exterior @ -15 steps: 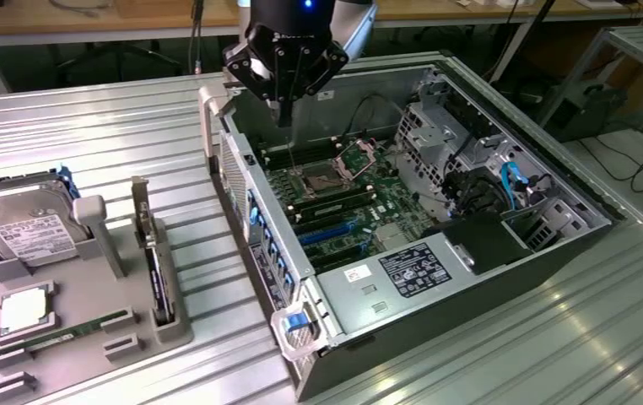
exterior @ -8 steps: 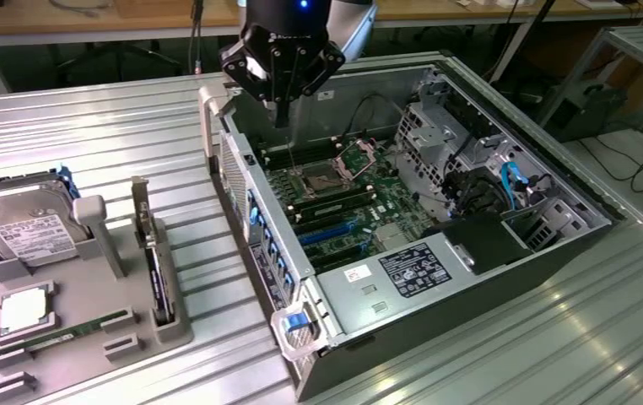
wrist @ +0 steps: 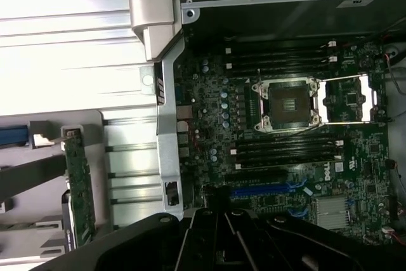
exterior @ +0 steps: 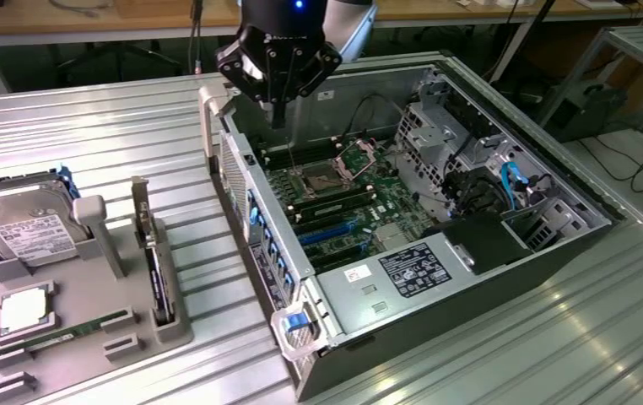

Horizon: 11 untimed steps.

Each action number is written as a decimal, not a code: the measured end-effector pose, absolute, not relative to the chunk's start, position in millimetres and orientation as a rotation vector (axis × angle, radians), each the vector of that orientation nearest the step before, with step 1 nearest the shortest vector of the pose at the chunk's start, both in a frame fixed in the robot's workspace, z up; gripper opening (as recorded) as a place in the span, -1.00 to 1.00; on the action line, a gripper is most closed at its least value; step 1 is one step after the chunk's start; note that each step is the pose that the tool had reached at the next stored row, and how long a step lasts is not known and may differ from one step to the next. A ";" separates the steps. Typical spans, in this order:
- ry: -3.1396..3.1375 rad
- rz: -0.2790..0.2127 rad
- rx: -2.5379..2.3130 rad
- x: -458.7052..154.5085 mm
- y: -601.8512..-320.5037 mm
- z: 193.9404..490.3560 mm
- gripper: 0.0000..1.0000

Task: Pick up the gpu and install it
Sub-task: 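Reach for the gpu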

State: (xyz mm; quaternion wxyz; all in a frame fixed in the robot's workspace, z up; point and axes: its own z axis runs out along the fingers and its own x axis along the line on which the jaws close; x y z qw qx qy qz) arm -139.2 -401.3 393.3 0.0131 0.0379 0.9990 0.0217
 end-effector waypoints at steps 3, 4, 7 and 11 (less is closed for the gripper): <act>3.113 0.068 0.118 -140.7 -401.5 393.3 -0.79; 3.112 0.068 0.118 -141.1 -401.5 393.3 -0.79; 3.113 0.068 0.118 -142.2 -401.6 393.3 -0.79; 3.112 0.068 0.118 -143.5 -401.7 393.3 -0.79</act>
